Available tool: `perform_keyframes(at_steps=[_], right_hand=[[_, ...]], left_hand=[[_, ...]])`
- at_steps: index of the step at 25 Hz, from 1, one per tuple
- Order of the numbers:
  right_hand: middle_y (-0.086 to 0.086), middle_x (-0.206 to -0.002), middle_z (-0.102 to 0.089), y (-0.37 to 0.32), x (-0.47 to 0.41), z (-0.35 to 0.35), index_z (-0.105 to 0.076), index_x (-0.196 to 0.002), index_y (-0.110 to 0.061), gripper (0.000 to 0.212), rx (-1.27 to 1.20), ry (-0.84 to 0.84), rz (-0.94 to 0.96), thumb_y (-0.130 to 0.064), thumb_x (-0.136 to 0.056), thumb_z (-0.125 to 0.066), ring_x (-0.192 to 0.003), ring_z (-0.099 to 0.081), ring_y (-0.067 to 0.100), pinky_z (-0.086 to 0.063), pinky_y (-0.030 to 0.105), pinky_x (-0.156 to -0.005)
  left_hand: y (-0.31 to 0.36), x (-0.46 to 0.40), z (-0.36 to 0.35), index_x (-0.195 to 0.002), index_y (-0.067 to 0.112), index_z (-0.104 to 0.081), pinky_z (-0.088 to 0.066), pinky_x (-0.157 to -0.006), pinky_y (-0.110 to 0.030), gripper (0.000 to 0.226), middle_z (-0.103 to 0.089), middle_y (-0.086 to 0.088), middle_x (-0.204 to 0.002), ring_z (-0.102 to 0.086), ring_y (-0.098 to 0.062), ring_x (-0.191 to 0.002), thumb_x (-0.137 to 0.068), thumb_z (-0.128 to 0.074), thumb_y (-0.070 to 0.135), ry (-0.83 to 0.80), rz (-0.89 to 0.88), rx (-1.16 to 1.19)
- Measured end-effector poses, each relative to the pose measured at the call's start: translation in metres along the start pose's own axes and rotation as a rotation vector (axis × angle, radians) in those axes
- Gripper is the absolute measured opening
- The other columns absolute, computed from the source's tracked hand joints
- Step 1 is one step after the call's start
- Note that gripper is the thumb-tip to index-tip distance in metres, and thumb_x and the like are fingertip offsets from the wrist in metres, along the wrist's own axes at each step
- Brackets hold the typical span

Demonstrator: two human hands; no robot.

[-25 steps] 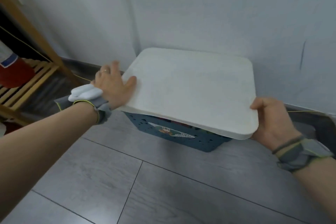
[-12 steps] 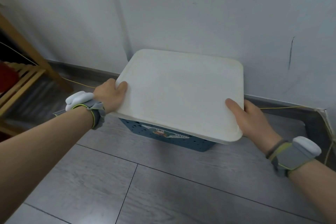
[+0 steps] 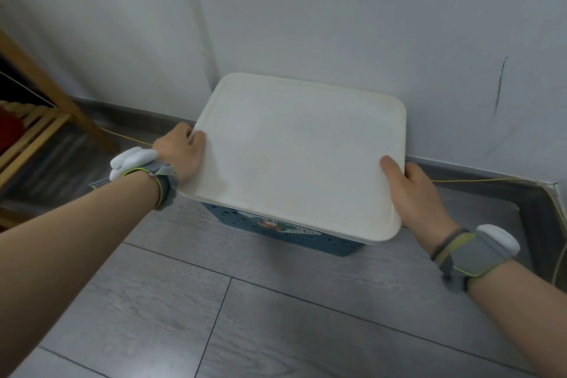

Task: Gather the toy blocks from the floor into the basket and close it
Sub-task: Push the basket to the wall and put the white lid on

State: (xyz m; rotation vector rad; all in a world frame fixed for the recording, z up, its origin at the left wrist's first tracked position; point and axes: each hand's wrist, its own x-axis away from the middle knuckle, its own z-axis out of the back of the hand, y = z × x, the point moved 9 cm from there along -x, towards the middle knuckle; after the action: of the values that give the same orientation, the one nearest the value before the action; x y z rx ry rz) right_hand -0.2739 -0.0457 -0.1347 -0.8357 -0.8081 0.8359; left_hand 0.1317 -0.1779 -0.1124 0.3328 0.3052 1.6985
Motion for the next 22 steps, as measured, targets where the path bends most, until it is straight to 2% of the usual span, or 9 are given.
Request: perform_keyframes(at_steps=[6, 9, 15, 18, 22], right_hand=[[-0.007, -0.079, -0.051, -0.031, -0.042, 0.017, -0.051, -0.091, -0.016, 0.033, 0.021, 0.123, 0.028, -0.048, -0.093, -0.044, -0.076, -0.05, 0.016, -0.037, 0.03, -0.063], [-0.005, -0.081, -0.051, -0.033, -0.051, 0.016, -0.051, -0.096, -0.013, 0.033, 0.002, 0.16, 0.032, -0.046, -0.093, -0.044, -0.076, -0.049, 0.016, -0.035, 0.028, -0.057], [-0.007, -0.081, -0.052, -0.032, -0.043, 0.016, -0.053, -0.095, -0.013, 0.032, 0.0, 0.173, 0.087, -0.044, -0.095, -0.045, -0.069, -0.048, 0.006, -0.033, 0.027, -0.055], [-0.009, -0.079, -0.052, -0.045, -0.049, 0.021, -0.054, -0.092, -0.014, 0.03, -0.015, 0.247, 0.115, -0.043, -0.094, -0.046, -0.068, -0.046, 0.003, -0.033, 0.023, -0.056], [-0.008, -0.076, -0.049, -0.041, -0.057, 0.017, -0.051, -0.09, -0.013, 0.029, -0.026, 0.258, 0.098, -0.041, -0.095, -0.046, -0.066, -0.045, 0.007, -0.034, 0.025, -0.056]], left_hand=[[0.017, -0.012, -0.004, -0.112, 0.002, -0.057, -0.037, -0.078, -0.034, 0.05, -0.06, -0.016, -0.106, -0.053, -0.034, -0.091, -0.1, -0.034, 0.045, -0.08, 0.029, 0.049], [0.02, -0.018, -0.006, -0.121, -0.001, -0.057, -0.04, -0.088, -0.037, 0.059, -0.059, -0.021, -0.12, -0.056, -0.039, -0.106, -0.1, -0.031, 0.047, -0.108, 0.034, 0.041], [0.008, -0.017, -0.006, -0.132, 0.005, -0.054, -0.037, -0.097, -0.037, 0.067, -0.055, -0.019, -0.133, -0.051, -0.038, -0.119, -0.1, -0.022, 0.053, -0.166, 0.058, -0.007], [0.012, -0.022, -0.003, -0.127, 0.003, -0.056, -0.036, -0.094, -0.037, 0.064, -0.056, -0.02, -0.128, -0.051, -0.038, -0.114, -0.1, -0.023, 0.05, -0.138, 0.042, 0.009], [0.011, -0.031, 0.001, -0.103, 0.001, -0.06, -0.036, -0.08, -0.036, 0.059, -0.061, -0.02, -0.105, -0.053, -0.036, -0.095, -0.099, -0.026, 0.05, -0.032, 0.036, 0.063]])
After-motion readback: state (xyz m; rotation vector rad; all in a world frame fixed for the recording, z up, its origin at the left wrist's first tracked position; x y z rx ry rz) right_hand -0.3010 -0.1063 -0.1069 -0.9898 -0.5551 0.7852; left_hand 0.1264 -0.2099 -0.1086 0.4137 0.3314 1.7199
